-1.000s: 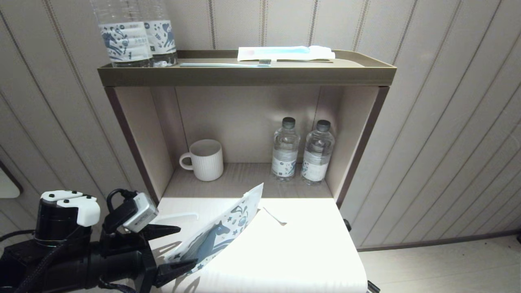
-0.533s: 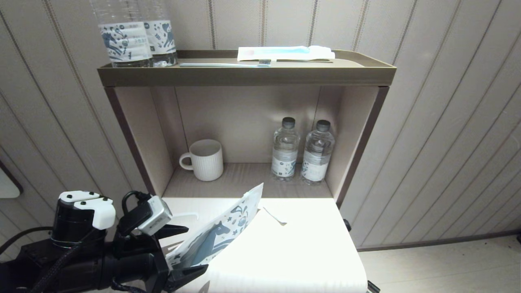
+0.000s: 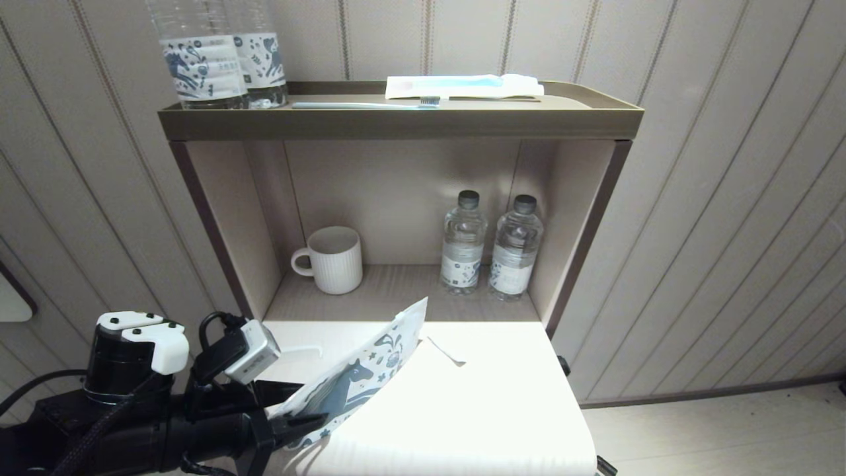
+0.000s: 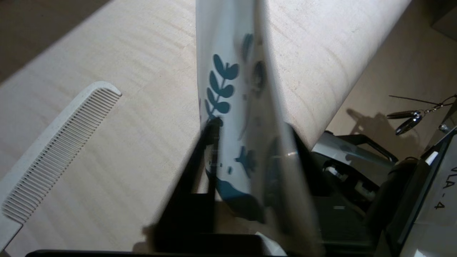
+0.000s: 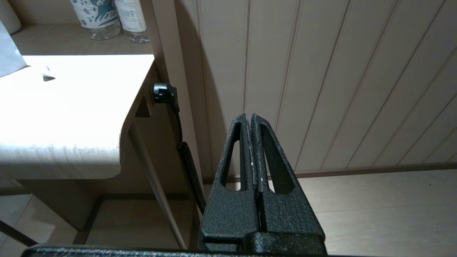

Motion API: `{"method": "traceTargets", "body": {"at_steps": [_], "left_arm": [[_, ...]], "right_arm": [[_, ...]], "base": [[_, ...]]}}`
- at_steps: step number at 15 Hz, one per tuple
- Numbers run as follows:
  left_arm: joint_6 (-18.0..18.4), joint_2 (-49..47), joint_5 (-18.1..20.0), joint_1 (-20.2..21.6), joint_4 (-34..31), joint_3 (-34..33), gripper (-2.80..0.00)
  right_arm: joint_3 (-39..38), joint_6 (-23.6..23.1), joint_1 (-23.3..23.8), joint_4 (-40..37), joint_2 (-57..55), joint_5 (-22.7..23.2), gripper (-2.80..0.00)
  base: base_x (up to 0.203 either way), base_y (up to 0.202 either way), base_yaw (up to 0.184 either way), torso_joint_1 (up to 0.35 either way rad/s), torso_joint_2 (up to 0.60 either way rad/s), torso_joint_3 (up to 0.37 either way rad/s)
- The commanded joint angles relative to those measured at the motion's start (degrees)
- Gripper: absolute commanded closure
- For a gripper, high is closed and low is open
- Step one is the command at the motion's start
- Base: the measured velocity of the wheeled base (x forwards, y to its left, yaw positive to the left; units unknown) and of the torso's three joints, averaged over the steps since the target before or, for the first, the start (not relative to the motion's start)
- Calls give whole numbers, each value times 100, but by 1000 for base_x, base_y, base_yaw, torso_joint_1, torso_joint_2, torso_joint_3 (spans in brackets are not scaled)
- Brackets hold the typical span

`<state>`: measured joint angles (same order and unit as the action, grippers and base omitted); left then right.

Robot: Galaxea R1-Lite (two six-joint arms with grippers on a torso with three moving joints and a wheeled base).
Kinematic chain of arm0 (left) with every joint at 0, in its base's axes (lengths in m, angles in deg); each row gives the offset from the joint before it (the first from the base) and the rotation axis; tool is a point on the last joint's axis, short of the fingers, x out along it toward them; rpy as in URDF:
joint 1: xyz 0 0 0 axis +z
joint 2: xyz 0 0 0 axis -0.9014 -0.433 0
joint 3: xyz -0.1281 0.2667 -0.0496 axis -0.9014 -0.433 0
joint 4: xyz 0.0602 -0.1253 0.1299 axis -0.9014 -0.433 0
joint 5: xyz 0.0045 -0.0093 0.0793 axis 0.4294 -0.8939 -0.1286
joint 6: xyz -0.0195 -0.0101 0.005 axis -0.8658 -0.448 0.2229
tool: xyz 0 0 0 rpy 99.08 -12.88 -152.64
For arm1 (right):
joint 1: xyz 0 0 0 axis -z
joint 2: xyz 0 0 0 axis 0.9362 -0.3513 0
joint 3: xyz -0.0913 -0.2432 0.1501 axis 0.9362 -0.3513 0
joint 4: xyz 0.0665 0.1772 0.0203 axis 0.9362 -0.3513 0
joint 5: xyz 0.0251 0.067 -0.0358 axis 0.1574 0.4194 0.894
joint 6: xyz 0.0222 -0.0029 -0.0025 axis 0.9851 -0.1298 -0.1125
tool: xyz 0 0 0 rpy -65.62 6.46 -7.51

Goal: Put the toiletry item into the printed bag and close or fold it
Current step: Pick up the storage bag

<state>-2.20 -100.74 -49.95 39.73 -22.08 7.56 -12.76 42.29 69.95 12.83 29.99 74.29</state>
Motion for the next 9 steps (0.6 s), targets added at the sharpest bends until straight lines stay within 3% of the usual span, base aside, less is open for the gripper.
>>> {"method": "traceTargets", "body": {"at_steps": [1,6,9], "left_arm": [[3,7,32,0,21,-3,0],[-6,141,74,-17,27,28,0],[-43,749,35,-4,-40,7,0]], "right_arm": [[0,1,0,4,2,-7,0],[0,1,0,4,2,7,0],[0,1,0,4,2,-7,0]], "base": [[0,0,0,0,0,0],[0,0,0,0,0,0],[0,0,0,0,0,0]]}}
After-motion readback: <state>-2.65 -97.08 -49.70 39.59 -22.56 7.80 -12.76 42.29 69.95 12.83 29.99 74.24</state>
